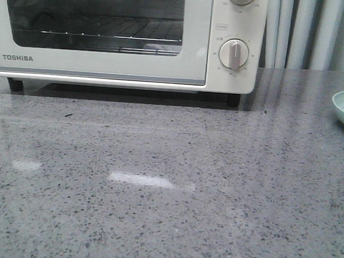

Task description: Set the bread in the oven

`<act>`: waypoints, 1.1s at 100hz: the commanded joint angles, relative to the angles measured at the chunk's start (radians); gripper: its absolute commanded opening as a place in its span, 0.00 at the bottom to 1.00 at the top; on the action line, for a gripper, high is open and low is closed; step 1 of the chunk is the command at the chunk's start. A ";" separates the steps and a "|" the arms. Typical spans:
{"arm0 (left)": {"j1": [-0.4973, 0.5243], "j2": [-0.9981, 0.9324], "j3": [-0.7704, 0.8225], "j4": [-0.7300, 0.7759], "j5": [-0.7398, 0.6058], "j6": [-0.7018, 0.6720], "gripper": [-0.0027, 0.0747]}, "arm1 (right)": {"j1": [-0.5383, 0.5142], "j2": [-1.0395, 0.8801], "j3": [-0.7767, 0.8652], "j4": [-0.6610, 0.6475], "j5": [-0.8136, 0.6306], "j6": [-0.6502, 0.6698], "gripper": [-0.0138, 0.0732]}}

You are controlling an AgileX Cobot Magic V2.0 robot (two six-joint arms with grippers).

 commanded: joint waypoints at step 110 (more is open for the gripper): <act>-0.009 0.089 -0.321 -0.094 -0.128 -0.206 0.01 | -0.001 0.049 -0.359 -0.301 -0.230 0.257 0.08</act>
